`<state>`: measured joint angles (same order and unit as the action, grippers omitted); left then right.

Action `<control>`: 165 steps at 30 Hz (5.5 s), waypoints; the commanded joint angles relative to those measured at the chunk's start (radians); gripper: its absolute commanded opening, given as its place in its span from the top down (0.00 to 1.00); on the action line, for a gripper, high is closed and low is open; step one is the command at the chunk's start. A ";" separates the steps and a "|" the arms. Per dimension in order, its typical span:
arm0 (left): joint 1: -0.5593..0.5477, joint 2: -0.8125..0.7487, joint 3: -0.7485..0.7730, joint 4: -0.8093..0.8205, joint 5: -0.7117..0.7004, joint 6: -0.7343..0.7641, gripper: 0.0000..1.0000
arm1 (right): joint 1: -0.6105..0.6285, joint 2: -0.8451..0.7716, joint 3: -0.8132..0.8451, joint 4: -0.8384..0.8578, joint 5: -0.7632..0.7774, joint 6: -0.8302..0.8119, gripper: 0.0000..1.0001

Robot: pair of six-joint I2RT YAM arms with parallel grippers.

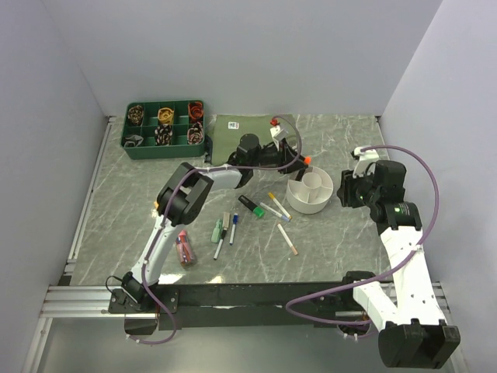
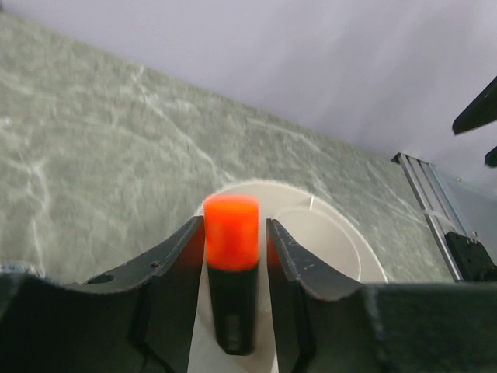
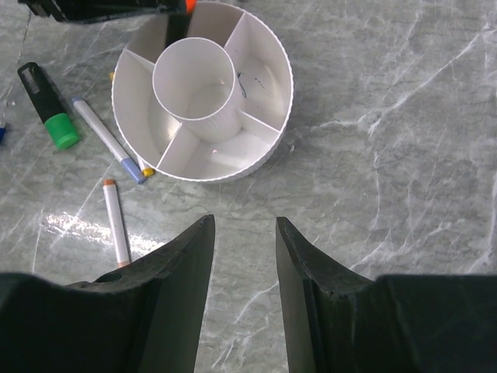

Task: Sort the stationery into containers
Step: Place the pen in the storage box, then pick up the pen from the center of the board, then place the pen in the storage box, then pick up the pen from the center of the board.

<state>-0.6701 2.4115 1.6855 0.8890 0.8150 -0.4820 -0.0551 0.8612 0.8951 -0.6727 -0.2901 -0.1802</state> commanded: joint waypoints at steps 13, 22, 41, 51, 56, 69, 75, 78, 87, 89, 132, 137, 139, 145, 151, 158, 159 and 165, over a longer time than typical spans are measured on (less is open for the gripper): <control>0.044 -0.461 -0.198 -0.444 0.030 0.302 0.34 | -0.006 -0.048 -0.028 0.055 -0.037 -0.010 0.53; 0.095 -0.629 -0.230 -1.670 0.041 1.620 0.29 | -0.006 -0.068 -0.044 0.022 -0.074 -0.068 0.40; 0.032 -0.401 -0.192 -1.615 -0.200 1.919 0.28 | -0.014 -0.129 -0.097 0.015 -0.049 -0.031 0.18; 0.020 -0.296 -0.113 -1.648 -0.205 1.893 0.36 | -0.015 -0.088 -0.081 0.005 -0.052 -0.057 0.19; 0.004 -0.252 -0.047 -1.719 -0.191 1.904 0.41 | -0.015 -0.068 -0.074 0.005 -0.060 -0.064 0.20; -0.028 -0.239 -0.095 -1.760 -0.198 1.820 0.63 | -0.015 -0.077 -0.096 0.007 -0.075 -0.074 0.21; -0.022 -0.262 -0.125 -1.750 -0.189 1.700 0.88 | -0.015 -0.068 -0.068 -0.008 -0.078 -0.091 0.23; -0.003 -0.314 -0.103 -1.769 -0.142 1.659 0.99 | -0.015 -0.059 -0.041 -0.013 -0.083 -0.096 0.26; 0.035 -0.550 0.014 -1.698 0.160 1.411 0.99 | -0.015 -0.080 -0.047 0.028 -0.096 -0.056 0.29; 0.035 -0.575 -0.023 -1.557 0.241 1.293 0.99 | -0.017 -0.080 -0.051 0.038 -0.090 -0.048 0.29; 0.027 0.115 0.119 0.220 0.193 -0.136 0.99 | -0.029 0.032 0.004 0.019 -0.024 -0.018 0.30; 0.035 0.104 0.076 0.249 0.184 -0.147 0.55 | -0.029 0.070 0.021 0.021 -0.032 -0.025 0.30; 0.038 0.080 0.031 0.272 0.191 -0.129 0.42 | -0.029 0.079 0.028 0.028 -0.035 -0.025 0.30; 0.056 -0.075 -0.122 0.317 0.210 -0.061 0.34 | -0.029 0.114 0.041 0.056 -0.053 -0.013 0.30; 0.109 -0.299 -0.268 0.274 0.191 -0.057 0.30 | -0.029 0.119 0.039 0.091 -0.073 -0.002 0.29; 0.156 -0.730 -0.463 -0.682 -0.007 0.401 0.25 | -0.028 0.068 -0.012 0.119 -0.106 0.018 0.27; 0.150 -0.764 -0.457 -0.831 -0.080 0.461 0.23 | -0.028 0.062 -0.015 0.116 -0.103 0.018 0.27; 0.145 -0.821 -0.354 -1.504 -0.593 0.449 0.24 | -0.020 0.032 -0.031 0.097 -0.075 0.015 0.26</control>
<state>-0.5182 1.5616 1.2629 0.0322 0.6022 -0.0780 -0.0772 0.9192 0.8749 -0.5961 -0.3717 -0.1753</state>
